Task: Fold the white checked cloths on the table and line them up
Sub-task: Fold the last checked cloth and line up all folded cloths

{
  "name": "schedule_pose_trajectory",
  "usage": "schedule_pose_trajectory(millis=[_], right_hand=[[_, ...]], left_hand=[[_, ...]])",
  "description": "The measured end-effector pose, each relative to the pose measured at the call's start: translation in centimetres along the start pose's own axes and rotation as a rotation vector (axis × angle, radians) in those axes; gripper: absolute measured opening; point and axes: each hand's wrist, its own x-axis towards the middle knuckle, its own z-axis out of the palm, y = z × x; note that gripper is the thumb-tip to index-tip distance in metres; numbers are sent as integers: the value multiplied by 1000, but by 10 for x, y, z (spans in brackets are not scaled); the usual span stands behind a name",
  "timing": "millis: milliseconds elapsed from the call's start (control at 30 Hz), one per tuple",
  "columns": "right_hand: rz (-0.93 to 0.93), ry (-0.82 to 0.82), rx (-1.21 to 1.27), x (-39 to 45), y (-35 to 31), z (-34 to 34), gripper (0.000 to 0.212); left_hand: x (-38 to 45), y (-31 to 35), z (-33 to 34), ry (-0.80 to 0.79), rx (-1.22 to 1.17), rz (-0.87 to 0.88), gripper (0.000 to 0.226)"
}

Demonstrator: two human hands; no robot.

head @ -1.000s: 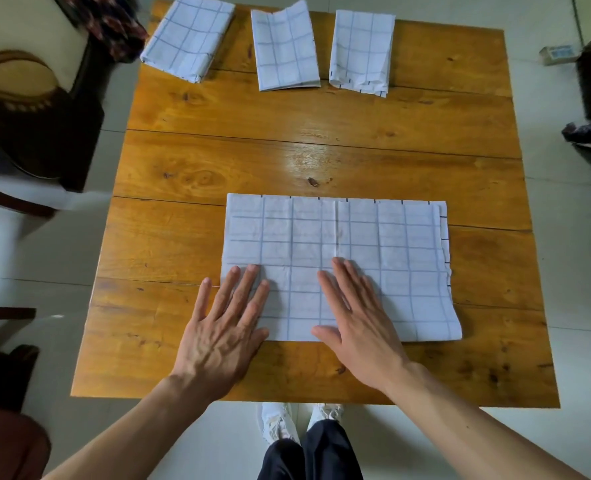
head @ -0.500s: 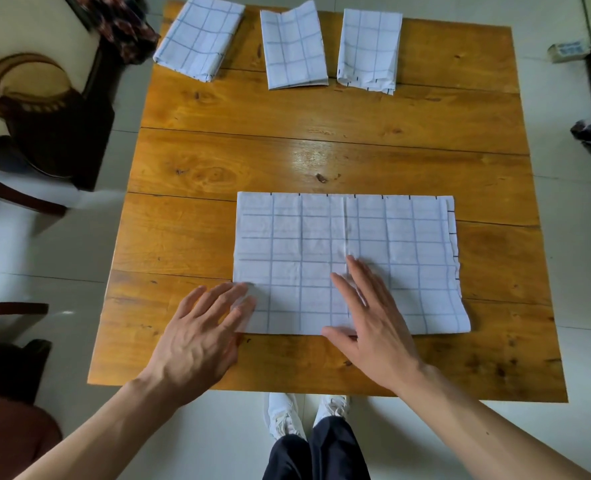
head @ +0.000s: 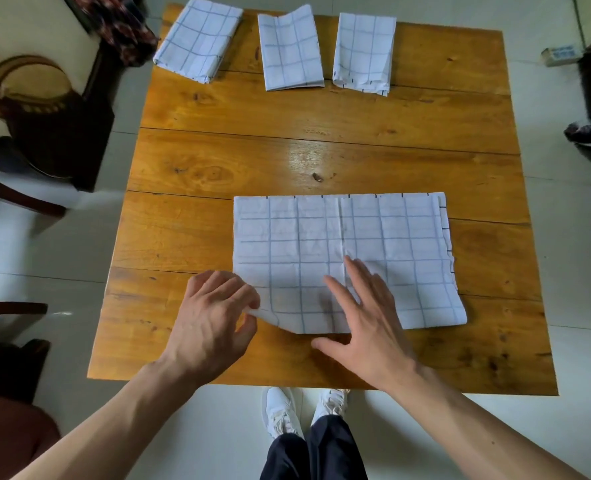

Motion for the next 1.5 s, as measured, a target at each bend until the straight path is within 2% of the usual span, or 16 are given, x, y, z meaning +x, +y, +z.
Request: schedule_pose_trajectory(millis=[133,267,333,400,467,600,700,900,1000,1133,1333,1400,1500], right_hand=[[-114,57,-10,-4,-25,-14,84],[-181,198,40,-9,-38,-37,39],[-191,209,77,-14,-36,-52,32],[-149,213,121,-19,-32,-70,29],[-148,236,157,-26,-26,-86,27],[-201,303,207,-45,-14,-121,40],[-224,344,209,-61,-7,-139,53],[-230,433,200,-102,-1,-166,30],[-276,441,241,-124,-1,-176,27],[-321,438,255,-157,-4,-192,31],[-407,448,273,-191,-12,-230,17],[-419,457,329,-190,-17,-240,4],[-376,482,358,-176,-23,-246,25]], left_hand=[[10,29,-15,38,-35,57,11],[22,65,-36,105,-122,144,8],[26,78,-49,115,-162,225,10],[30,80,-61,65,-152,249,21],[35,72,-69,0,-62,181,33],[44,60,-81,-4,20,46,26],[40,70,-95,53,35,75,20],[1,116,-140,184,-4,199,11],[-23,143,-160,215,1,221,7],[-54,182,-175,262,-5,226,5],[-84,221,-202,383,-25,201,3],[-82,225,-212,418,-30,199,4],[-70,222,-221,470,-41,189,7]])
